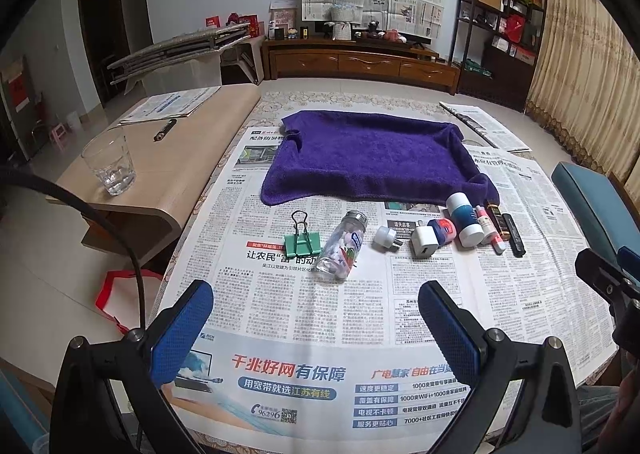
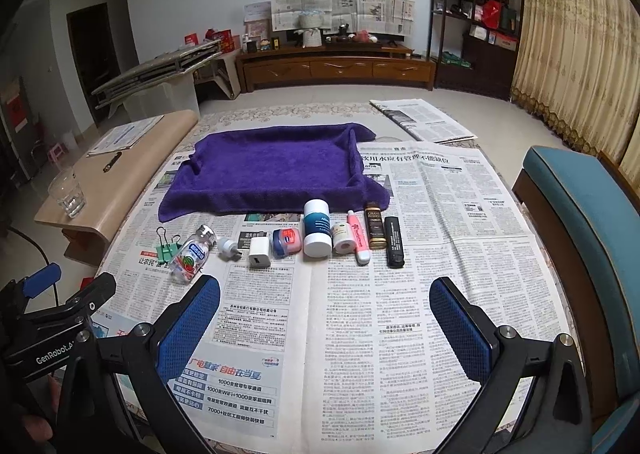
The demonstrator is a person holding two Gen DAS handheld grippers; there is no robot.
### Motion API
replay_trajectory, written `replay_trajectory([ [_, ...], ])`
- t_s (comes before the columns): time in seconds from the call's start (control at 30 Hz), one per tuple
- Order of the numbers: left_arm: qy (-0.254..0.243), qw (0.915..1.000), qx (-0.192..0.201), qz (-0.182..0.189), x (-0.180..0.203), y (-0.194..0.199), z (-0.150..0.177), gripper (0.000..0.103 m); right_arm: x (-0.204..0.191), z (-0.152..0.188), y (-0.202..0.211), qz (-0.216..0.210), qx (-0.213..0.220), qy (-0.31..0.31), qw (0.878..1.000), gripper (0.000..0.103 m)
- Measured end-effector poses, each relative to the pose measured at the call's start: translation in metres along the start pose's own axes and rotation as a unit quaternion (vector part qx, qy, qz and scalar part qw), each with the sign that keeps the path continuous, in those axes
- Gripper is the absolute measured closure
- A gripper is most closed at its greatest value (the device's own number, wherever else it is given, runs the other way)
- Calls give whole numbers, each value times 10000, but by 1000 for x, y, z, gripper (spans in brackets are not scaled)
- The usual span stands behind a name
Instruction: Organize rigid objects
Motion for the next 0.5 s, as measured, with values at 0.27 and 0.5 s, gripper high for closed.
replay_trajectory([
  [0.27, 2, 10000, -17, 11, 1, 2, 0, 0, 0, 0, 1, -5, -7, -3, 10000, 0],
  [0.5, -4, 10000, -4, -13, 3, 2, 1, 0, 1, 0, 1, -41, 13, -26, 10000, 0],
])
Point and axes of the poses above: each gripper's, at about its wrist camera, not at the fingertips, and y roughly against the way its jaws point, x to its right, z to its underside, the point moved 1 cm from there along -y, roughly the way its jaws point, and after that the axes turned 10 degrees about -z, right-handed, at the moved point
